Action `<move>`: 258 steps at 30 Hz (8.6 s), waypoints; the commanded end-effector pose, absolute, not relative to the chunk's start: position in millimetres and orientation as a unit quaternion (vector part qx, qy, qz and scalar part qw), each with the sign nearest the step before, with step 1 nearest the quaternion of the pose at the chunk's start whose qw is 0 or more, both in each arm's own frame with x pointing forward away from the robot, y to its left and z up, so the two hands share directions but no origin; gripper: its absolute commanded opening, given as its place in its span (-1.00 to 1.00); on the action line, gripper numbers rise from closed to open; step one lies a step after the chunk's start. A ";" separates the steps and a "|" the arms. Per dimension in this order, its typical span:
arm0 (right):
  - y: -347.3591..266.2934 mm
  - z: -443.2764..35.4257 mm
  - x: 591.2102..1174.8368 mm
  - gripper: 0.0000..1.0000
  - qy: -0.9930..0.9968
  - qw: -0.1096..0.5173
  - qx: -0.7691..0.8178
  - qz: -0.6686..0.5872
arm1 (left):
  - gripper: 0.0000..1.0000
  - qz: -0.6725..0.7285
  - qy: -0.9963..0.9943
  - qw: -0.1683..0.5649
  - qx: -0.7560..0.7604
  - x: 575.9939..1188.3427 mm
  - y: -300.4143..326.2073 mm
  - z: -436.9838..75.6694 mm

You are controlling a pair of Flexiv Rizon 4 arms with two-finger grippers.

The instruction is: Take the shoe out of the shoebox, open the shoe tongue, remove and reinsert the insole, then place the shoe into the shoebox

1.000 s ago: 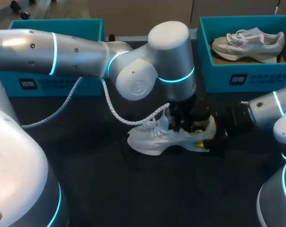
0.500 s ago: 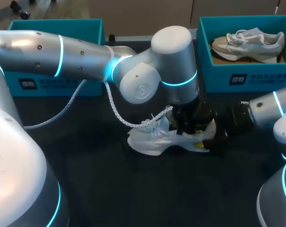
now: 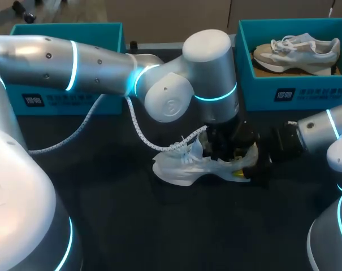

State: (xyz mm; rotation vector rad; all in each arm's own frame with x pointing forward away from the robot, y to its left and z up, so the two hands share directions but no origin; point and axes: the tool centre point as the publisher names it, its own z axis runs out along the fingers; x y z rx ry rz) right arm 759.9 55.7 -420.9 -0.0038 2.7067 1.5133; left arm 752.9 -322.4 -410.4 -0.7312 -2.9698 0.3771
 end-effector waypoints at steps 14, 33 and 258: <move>59.9 -424.3 758.2 -1.00 0.873 0.020 -0.001 0.487 | -1.00 0.120 -0.967 -0.002 -0.227 750.8 -330.5 -465.5; 59.9 -424.3 758.2 -1.00 0.873 0.020 -0.001 0.487 | -1.00 0.130 -0.970 -0.007 -0.205 769.8 -307.0 -399.9; 59.9 -424.3 758.2 -1.00 0.873 0.020 -0.001 0.487 | -1.00 0.175 -0.961 -0.003 -0.214 759.7 -310.9 -369.1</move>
